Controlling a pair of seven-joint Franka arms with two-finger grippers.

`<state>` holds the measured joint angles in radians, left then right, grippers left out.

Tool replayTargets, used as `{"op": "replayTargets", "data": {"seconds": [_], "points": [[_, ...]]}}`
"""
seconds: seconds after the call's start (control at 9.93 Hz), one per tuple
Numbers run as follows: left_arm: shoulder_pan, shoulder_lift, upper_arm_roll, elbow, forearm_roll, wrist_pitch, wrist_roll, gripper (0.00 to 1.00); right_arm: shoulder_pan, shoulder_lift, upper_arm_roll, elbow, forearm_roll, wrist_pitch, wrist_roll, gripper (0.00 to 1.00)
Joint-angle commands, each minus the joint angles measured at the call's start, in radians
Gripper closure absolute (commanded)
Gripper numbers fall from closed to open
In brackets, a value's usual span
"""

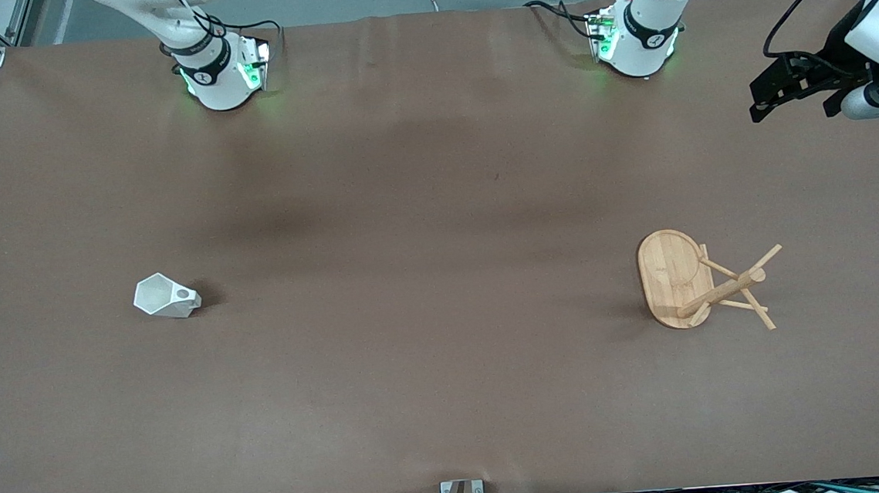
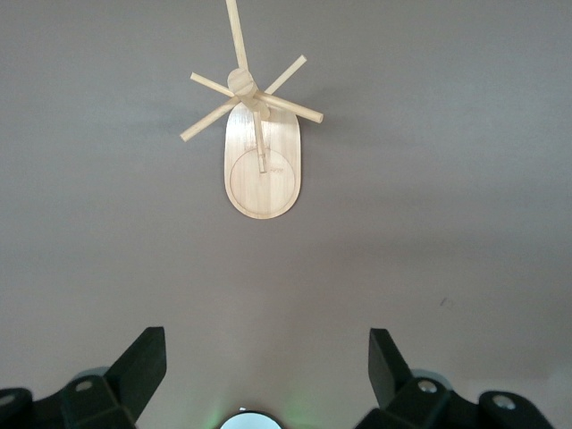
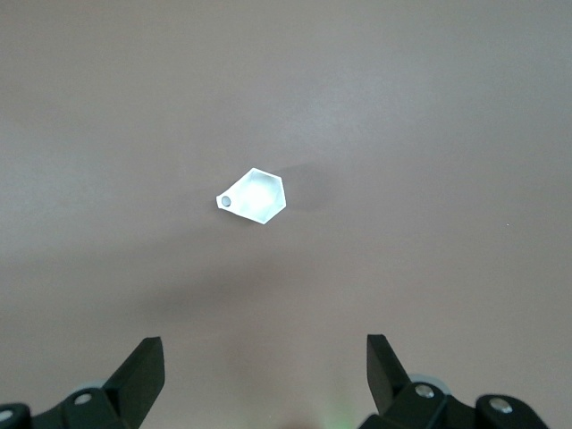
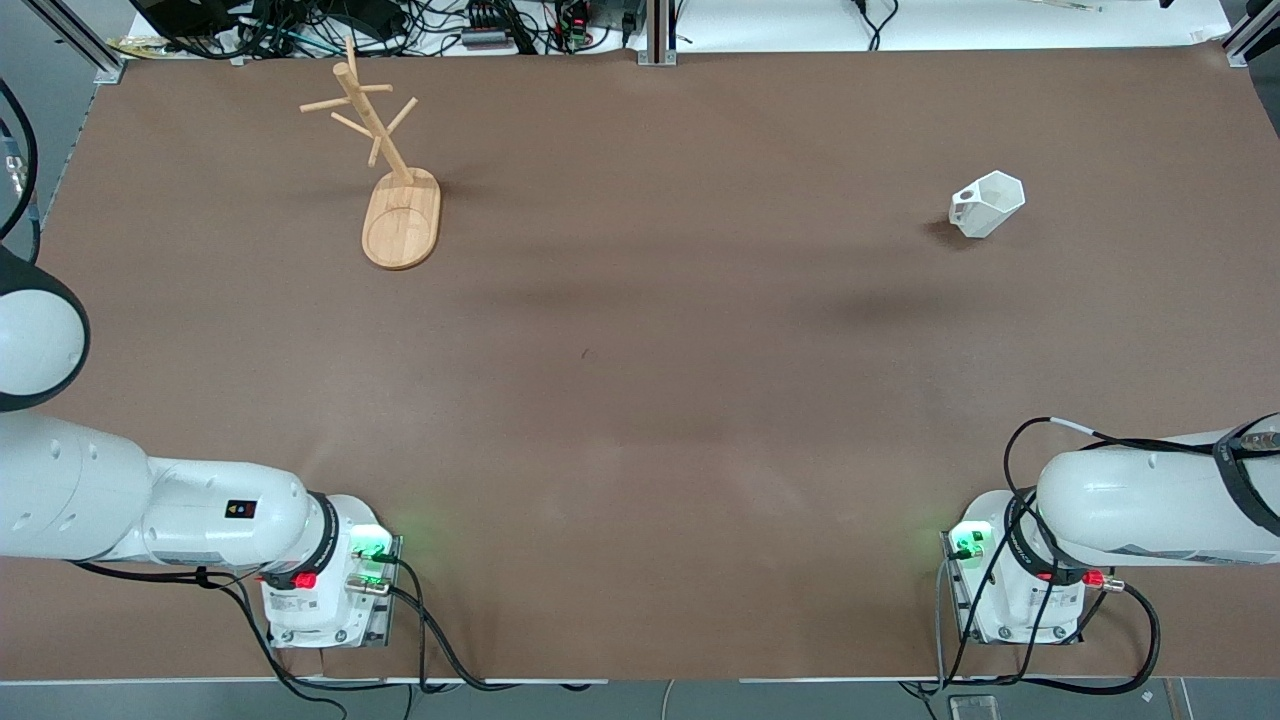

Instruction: Hang cup on rack

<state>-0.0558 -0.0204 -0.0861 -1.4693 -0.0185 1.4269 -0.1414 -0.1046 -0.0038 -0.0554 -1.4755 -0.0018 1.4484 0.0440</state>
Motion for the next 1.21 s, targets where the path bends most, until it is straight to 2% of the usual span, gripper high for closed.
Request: {"op": "replayTargets", "data": {"seconds": [0.0, 0.5, 0.6, 0.81, 0.91, 1.11], "points": [[-0.003, 0.008, -0.001, -0.028, 0.012, 0.001, 0.013, 0.00, -0.001, -0.021, 0.002, -0.017, -0.018, 0.007, -0.010, 0.00], [-0.001, 0.011, -0.001, -0.028, 0.012, 0.007, 0.011, 0.00, -0.001, -0.013, 0.002, -0.020, -0.011, -0.003, -0.010, 0.00], [-0.001, 0.013, -0.001, -0.028, 0.012, 0.009, 0.013, 0.00, 0.008, 0.019, 0.002, -0.023, -0.010, 0.004, -0.012, 0.00], [0.001, 0.013, -0.001, -0.029, 0.012, 0.009, 0.011, 0.00, 0.022, 0.150, 0.003, -0.037, -0.009, 0.087, -0.019, 0.00], [0.002, 0.014, -0.001, -0.029, 0.011, 0.017, 0.011, 0.00, 0.022, 0.186, 0.003, -0.073, -0.004, 0.162, -0.047, 0.00], [0.004, 0.014, 0.000, -0.032, 0.011, 0.018, 0.011, 0.00, 0.014, 0.199, 0.003, -0.251, -0.004, 0.362, -0.078, 0.00]]}}
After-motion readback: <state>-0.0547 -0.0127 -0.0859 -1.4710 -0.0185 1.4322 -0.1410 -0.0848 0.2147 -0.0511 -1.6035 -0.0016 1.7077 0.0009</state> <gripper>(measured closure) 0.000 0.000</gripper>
